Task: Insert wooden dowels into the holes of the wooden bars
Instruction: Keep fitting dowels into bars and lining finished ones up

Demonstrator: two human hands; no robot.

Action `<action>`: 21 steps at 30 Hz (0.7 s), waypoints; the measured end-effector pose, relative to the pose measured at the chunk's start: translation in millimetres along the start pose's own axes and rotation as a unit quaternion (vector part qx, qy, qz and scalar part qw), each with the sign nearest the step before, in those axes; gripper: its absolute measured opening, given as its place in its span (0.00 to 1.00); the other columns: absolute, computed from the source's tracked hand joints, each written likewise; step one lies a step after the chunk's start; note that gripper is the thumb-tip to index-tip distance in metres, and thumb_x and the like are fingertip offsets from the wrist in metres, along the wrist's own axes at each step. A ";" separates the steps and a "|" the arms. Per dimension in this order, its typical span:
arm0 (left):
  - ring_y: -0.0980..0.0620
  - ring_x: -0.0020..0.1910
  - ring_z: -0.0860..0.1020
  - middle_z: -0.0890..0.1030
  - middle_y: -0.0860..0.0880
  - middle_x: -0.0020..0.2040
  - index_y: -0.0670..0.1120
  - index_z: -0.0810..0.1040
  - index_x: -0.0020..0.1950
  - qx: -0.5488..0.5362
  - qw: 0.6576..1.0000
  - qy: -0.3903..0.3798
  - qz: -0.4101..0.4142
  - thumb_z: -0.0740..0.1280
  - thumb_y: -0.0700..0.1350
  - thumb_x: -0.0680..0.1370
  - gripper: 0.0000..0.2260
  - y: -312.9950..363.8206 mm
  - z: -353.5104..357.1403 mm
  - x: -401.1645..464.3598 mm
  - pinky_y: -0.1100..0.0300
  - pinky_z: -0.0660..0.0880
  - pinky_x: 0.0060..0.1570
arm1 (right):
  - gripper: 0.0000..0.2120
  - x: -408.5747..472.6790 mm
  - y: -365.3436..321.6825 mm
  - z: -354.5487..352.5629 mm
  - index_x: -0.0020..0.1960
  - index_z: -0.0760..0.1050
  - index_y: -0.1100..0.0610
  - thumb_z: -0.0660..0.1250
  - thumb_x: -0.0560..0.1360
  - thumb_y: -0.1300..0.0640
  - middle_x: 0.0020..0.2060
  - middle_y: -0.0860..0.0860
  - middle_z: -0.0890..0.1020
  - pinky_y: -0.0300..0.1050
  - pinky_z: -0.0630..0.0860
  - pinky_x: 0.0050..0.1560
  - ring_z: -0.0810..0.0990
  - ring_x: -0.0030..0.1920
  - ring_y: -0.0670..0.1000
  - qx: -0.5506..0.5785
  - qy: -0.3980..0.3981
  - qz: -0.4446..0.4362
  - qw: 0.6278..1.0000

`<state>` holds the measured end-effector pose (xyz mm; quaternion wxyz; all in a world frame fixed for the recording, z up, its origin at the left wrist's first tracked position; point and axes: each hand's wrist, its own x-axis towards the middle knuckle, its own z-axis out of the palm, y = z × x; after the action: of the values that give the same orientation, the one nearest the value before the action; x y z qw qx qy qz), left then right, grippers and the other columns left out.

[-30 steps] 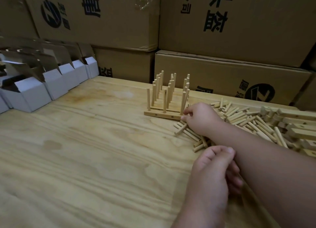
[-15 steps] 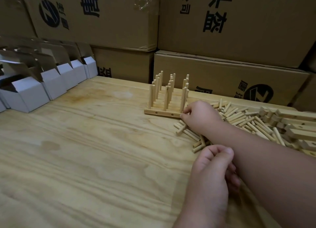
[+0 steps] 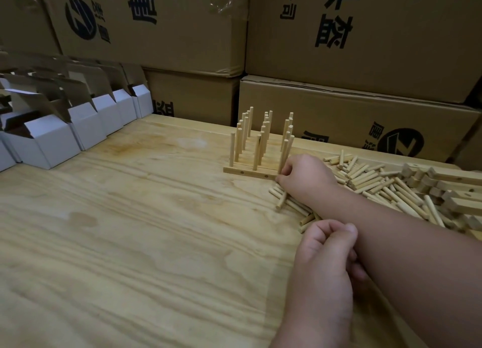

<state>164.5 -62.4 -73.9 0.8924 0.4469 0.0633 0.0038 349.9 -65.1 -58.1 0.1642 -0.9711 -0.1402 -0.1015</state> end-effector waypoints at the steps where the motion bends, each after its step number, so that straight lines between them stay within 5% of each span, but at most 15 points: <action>1: 0.54 0.24 0.69 0.72 0.52 0.28 0.56 0.78 0.32 0.001 1.000 0.000 -0.001 0.72 0.57 0.58 0.08 0.0 -0.1 -0.3 0.61 0.63 0.27 | 0.07 -0.7 0.7 -0.1 0.37 0.77 0.47 0.71 0.72 0.47 0.35 0.42 0.79 0.45 0.73 0.40 0.78 0.42 0.49 0.003 0.002 0.002 1.000; 10: 0.54 0.23 0.69 0.73 0.52 0.28 0.56 0.79 0.32 -0.005 1.000 -0.002 0.000 0.71 0.54 0.62 0.04 3.7 1.6 -4.3 0.62 0.63 0.26 | 0.08 -1.0 3.0 -7.1 0.37 0.76 0.47 0.69 0.74 0.47 0.34 0.43 0.79 0.47 0.76 0.43 0.78 0.40 0.49 -0.039 0.000 0.000 0.999; 15: 0.55 0.24 0.70 0.76 0.51 0.30 0.55 0.81 0.35 0.007 1.000 -0.018 -0.007 0.70 0.51 0.67 0.01 4.8 2.0 -7.8 0.62 0.65 0.26 | 0.05 -14.6 10.5 -17.6 0.47 0.82 0.48 0.67 0.76 0.50 0.38 0.44 0.81 0.53 0.81 0.47 0.81 0.43 0.49 0.081 0.023 -0.005 0.996; 21: 0.56 0.26 0.71 0.76 0.52 0.31 0.52 0.79 0.40 0.052 0.998 -0.046 0.007 0.69 0.49 0.69 0.02 2.3 4.5 -12.7 0.65 0.66 0.25 | 0.05 -77.0 42.5 -48.4 0.45 0.81 0.47 0.67 0.77 0.53 0.38 0.41 0.81 0.41 0.75 0.40 0.79 0.41 0.41 0.184 0.082 0.024 0.979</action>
<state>152.5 -65.4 -68.0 0.8697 0.4930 0.0194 -0.0138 283.2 -138.8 -44.4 0.3532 -0.9158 -0.1190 -0.1495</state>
